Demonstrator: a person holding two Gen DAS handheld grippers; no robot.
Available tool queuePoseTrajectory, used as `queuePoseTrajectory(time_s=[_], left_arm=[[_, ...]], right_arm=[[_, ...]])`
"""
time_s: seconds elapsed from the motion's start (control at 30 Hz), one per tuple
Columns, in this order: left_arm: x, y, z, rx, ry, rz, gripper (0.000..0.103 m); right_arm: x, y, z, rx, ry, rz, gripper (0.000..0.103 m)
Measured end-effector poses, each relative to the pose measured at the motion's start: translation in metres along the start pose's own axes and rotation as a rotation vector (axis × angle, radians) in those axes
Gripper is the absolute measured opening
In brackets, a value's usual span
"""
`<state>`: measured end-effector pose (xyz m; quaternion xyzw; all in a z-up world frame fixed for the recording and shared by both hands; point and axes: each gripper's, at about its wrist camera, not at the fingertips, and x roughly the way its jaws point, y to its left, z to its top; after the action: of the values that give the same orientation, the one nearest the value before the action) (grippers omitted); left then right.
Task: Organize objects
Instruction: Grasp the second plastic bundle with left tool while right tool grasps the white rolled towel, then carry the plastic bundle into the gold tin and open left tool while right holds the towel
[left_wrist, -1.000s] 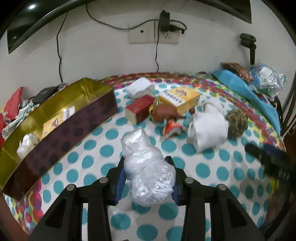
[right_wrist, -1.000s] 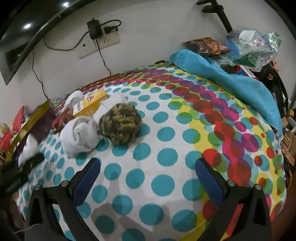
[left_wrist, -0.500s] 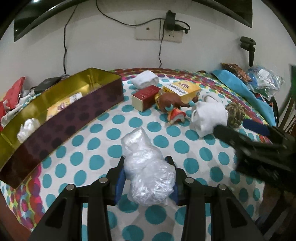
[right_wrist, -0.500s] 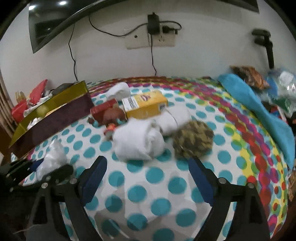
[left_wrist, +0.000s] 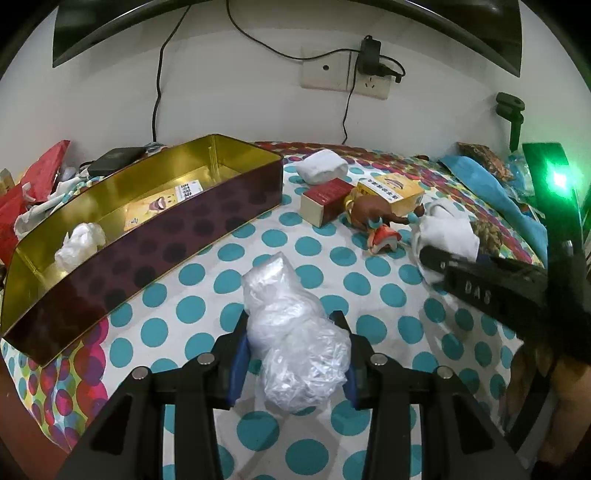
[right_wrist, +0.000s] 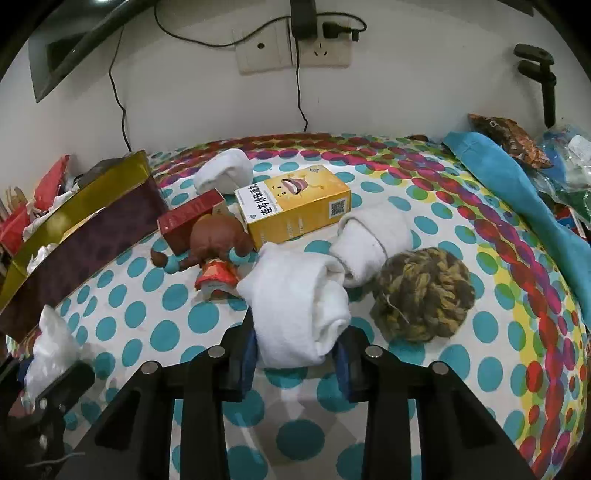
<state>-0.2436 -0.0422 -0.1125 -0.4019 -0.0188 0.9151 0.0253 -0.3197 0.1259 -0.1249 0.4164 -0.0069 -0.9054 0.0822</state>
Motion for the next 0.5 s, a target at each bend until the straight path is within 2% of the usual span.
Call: queuePoseTrajectory(time_s=[0.5], left_arm=[[-0.021, -0.005, 0.006, 0.020, -0.034, 0.004, 0.042]], right_arm=[[-0.007, 0.006, -0.010, -0.004, 0.003, -0.002, 0.032]])
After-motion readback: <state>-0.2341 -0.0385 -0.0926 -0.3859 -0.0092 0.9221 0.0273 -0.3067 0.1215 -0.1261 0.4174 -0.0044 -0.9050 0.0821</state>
